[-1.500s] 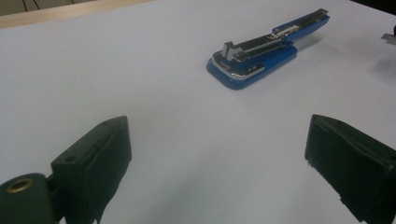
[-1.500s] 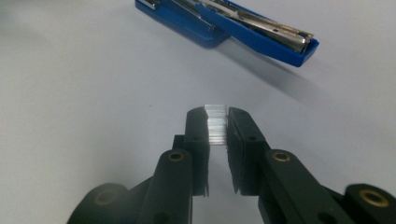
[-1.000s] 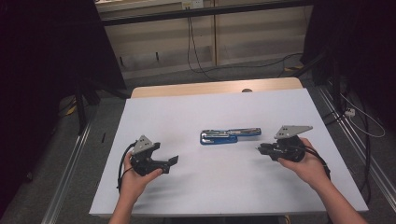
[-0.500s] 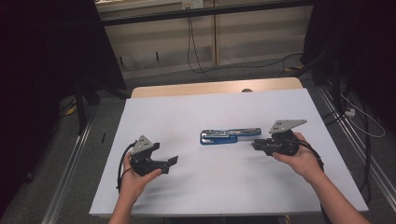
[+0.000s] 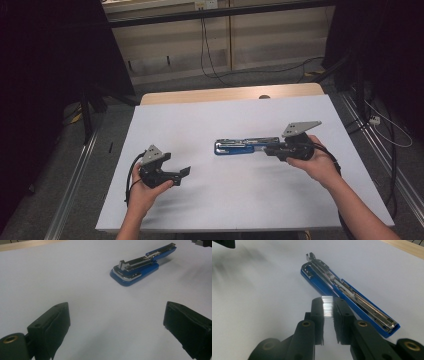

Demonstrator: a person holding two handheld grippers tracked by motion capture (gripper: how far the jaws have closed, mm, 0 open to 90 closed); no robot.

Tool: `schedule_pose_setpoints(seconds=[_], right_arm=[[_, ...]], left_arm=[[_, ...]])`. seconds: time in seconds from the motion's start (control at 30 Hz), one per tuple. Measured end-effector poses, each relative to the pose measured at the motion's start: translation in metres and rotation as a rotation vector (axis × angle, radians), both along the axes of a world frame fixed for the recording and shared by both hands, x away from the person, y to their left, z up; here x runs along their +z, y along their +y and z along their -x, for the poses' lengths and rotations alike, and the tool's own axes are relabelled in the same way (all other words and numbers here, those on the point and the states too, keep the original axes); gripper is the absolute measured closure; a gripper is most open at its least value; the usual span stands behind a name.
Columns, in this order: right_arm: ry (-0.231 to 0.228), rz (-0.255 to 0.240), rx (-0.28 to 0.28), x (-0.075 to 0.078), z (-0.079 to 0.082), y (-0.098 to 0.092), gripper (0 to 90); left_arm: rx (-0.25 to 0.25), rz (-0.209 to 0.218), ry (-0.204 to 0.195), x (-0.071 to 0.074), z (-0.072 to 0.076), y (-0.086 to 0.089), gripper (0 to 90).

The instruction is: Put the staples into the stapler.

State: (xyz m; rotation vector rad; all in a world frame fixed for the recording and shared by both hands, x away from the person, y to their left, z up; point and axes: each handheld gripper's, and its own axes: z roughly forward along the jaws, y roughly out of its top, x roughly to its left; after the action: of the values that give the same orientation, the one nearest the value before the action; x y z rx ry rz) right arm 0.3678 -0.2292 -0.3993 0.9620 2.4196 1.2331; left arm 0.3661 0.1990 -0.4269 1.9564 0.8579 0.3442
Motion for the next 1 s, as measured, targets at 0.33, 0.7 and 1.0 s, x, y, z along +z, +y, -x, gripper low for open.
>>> schedule_pose_setpoints(seconds=[0.33,0.7,1.0], right_arm=[[-0.011,0.004,0.029,0.007,-0.01,0.01,79.2],[-0.027,0.004,0.056,0.012,-0.021,0.021,79.1],[-0.029,0.013,0.08,0.011,-0.029,0.027,79.1]], left_arm=[[0.0,0.003,0.0,0.001,0.001,0.0,7.3],[0.003,0.0,0.004,0.001,0.002,0.001,7.3],[0.001,-0.002,0.003,0.001,0.001,0.002,7.4]])
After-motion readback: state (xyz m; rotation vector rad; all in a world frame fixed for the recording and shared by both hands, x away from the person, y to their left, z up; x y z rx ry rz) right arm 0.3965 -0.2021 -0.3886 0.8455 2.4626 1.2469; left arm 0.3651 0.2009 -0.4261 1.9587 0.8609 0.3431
